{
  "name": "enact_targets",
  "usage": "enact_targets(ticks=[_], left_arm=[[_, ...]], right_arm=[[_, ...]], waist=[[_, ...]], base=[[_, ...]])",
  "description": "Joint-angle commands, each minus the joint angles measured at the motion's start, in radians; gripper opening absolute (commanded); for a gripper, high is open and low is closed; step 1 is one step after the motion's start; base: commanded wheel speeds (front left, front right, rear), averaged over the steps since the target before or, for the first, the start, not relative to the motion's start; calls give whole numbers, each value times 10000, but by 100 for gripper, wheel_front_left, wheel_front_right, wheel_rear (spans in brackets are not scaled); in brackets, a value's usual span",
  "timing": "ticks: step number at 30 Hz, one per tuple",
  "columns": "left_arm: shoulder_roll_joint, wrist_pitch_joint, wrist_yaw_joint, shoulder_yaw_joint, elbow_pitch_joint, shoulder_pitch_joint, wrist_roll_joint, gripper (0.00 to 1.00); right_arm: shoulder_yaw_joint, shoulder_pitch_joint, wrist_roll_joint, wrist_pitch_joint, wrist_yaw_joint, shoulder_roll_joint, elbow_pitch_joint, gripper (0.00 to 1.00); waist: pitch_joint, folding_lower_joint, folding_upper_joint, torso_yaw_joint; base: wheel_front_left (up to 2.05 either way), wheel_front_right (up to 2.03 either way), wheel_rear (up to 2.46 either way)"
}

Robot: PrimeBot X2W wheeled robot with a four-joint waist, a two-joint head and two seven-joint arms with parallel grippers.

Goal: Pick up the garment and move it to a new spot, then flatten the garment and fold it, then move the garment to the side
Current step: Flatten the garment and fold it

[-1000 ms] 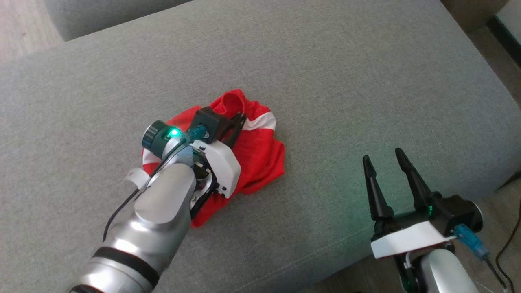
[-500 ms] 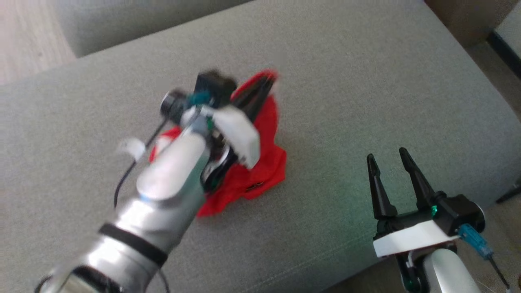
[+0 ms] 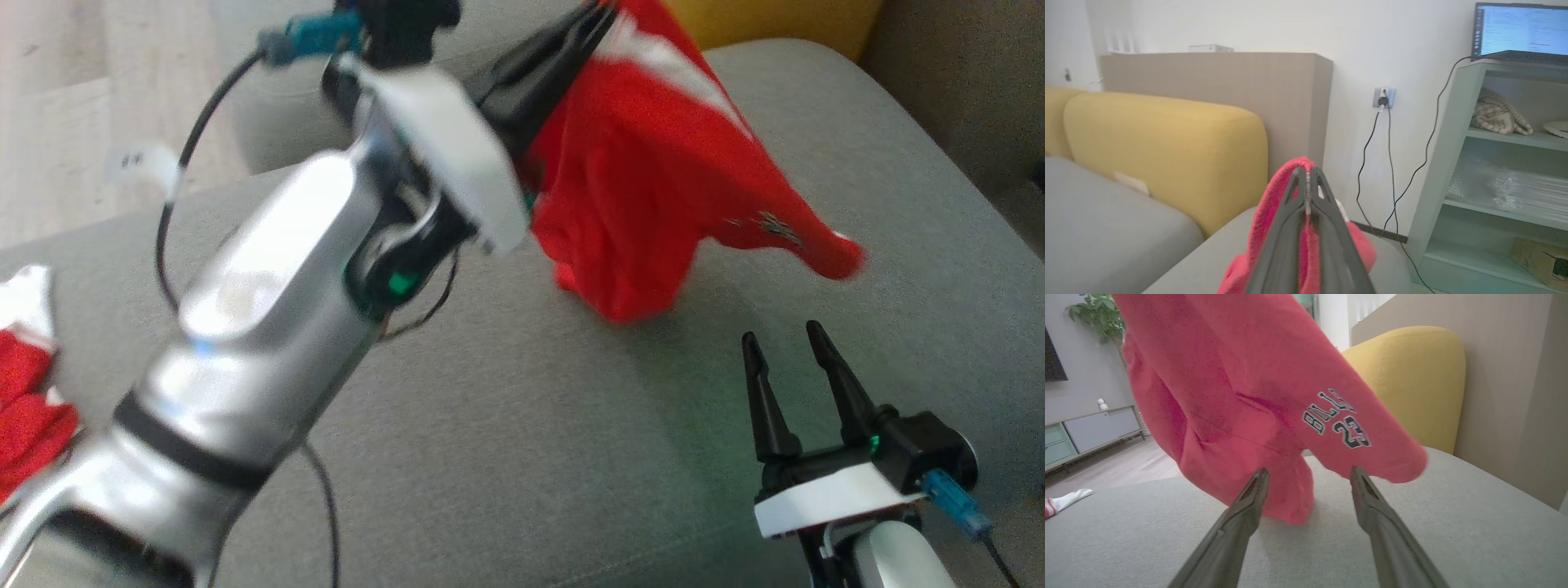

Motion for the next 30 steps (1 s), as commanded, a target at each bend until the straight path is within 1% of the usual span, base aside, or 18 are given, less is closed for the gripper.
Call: enact_targets(ticks=[1,4,6,7,8,11,13,16,19,20,21,30], left_arm=[[538,42,64,430,-269,133,-41,0],[1103,-17,401,335,-707,1458,-148,0],[1485,-334,654,301,-893,2482,-137,0],[1688,-555,765,242,-929,2970,-30,0],[1847,-798,861,191,-900,3479,32,0],[2217,-1518,1053,2,-529,4737,277,0],[2337,-2014,1129,58,-176,5318,265,0],[2385,-2612,1153,277,302,5807,217,0],[2321,-2889,1126,530,571,6112,175,0],[2282,-2978,1115,691,643,6278,186,0],[2259,-3004,1107,738,646,6345,221,0],[2012,-3077,1127,1121,553,6645,553,0]], right_arm=[[255,-213,-53,-109,-7,-34,-378,100],[264,-104,-189,-109,-7,-34,-429,100],[284,16,-232,-109,-7,-34,-373,100],[251,125,9,-109,-7,-34,-234,100],[259,206,239,-109,-7,-34,-63,100],[519,312,206,-109,-7,-202,496,100],[638,275,274,-109,-7,-369,792,100],[789,107,374,-109,-7,-648,1424,100],[1041,-80,596,-106,-7,-818,2277,100],[1296,-230,950,-49,-7,-857,2748,100],[1423,-304,1125,-43,-7,-889,2911,100],[2506,-596,2814,147,-7,-1167,3538,100]], waist=[[-124,0,0,350],[-35,0,0,786],[71,0,0,1068],[128,0,0,1221],[165,0,0,1369],[269,0,0,1820],[375,0,0,2036],[488,0,0,2315],[532,0,0,2513],[532,0,0,2575],[534,0,0,2603],[567,0,0,2613]], base=[[0,0,0],[0,0,0],[0,0,0],[0,0,0],[0,0,0],[0,0,0],[0,0,0],[0,0,0],[0,0,0],[0,0,0],[0,0,0],[0,0,0]])
